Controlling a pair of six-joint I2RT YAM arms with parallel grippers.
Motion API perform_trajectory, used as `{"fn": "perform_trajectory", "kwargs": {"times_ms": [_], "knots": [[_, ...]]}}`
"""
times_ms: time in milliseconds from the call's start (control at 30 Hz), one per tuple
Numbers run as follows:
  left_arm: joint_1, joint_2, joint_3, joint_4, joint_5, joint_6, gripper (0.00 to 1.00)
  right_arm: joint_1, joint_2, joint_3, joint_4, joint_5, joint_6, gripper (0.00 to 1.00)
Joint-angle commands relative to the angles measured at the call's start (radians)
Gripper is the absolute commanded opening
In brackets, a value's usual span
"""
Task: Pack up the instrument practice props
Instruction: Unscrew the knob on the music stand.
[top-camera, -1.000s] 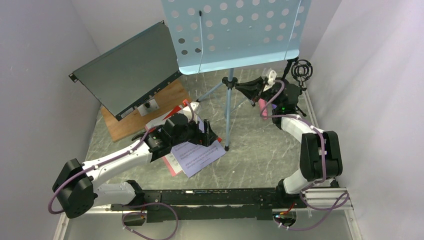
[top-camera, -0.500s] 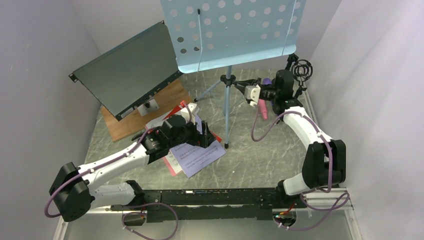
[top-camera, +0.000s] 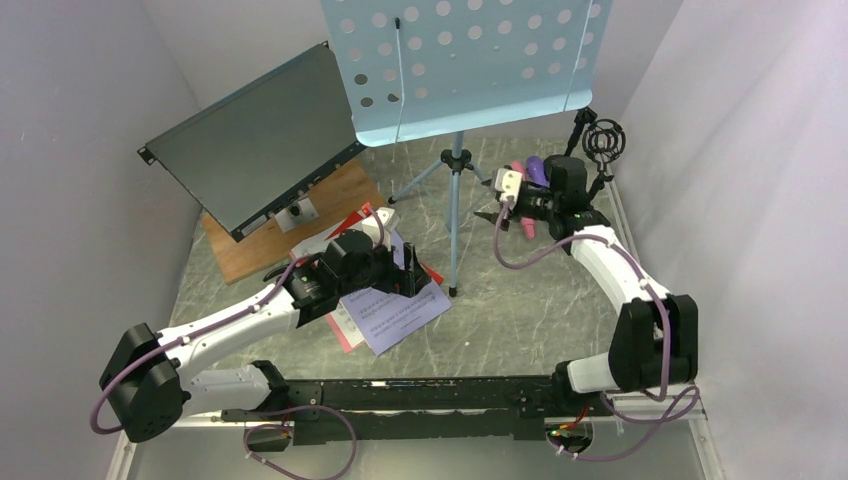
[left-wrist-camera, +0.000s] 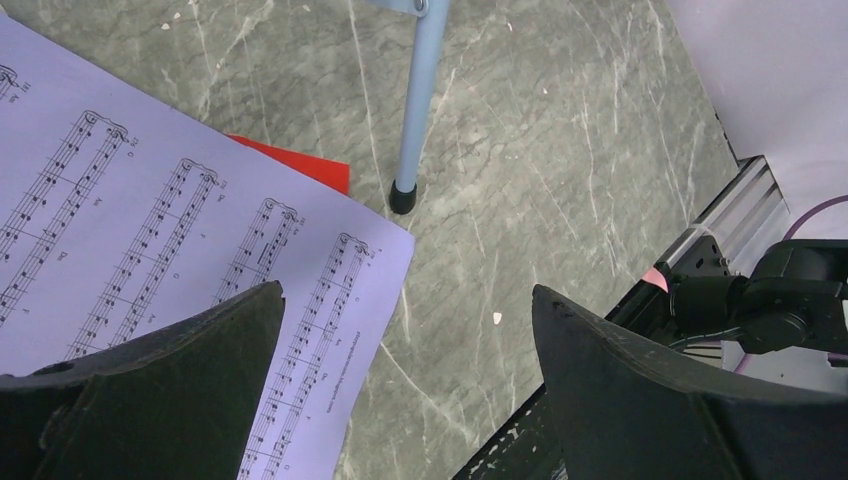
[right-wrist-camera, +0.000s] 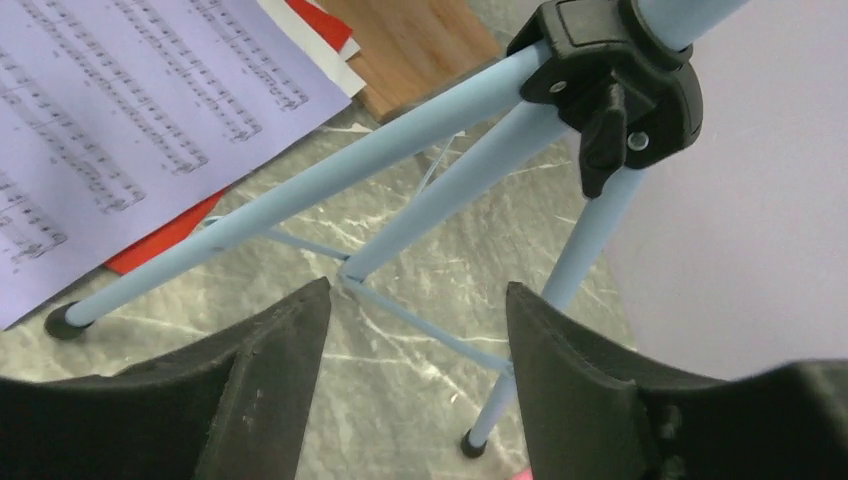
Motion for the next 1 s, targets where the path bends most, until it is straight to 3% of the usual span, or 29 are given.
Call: {"fn": "perform_trajectory", "kwargs": {"times_ms": [0,133,267,333,433,533,667,833,967], "knots": [[-0.004,-0.027,0.003,0.000,-0.020,-0.011,0.99,-0.045,-0.105,-0.091,0.137,-0.091,0.337,0.96],[-0.004,-0.036,-0.003,-0.003,-0.025,-0.009,1.00,-0.150,-0.111,-0.110,0.189,-0.191,0.648,1.00],[-0.004,-0.035,-0.003,0.002,-0.025,-0.006,1.00,-0.265,-0.023,-0.099,0.370,-0.226,1.313,1.00],[-0.004,-0.033,-0.002,0.003,-0.025,-0.008,1.00,-0.269,0.049,-0.099,0.487,-0.311,1.538,1.00],[-0.004,-0.034,0.005,-0.008,-0.025,-0.009,1.00,-0.247,0.055,-0.162,0.656,-0.256,1.709,1.00],[-0.004,-0.044,0.006,-0.022,-0.025,-0.010,0.99,-0.205,0.004,-0.215,0.666,-0.085,1.844,1.00],[-0.004,-0.054,0.010,-0.036,-0.025,-0.005,1.00,-0.150,-0.001,-0.109,0.364,0.141,1.998,0.99],[-0.004,-0.053,0.021,-0.046,-0.025,-0.005,1.00,-0.123,0.059,-0.086,0.556,0.114,2.331,0.92],[-0.004,-0.062,0.019,-0.051,-0.025,-0.008,0.99,-0.082,0.092,-0.064,0.621,0.133,2.417,0.85]]}}
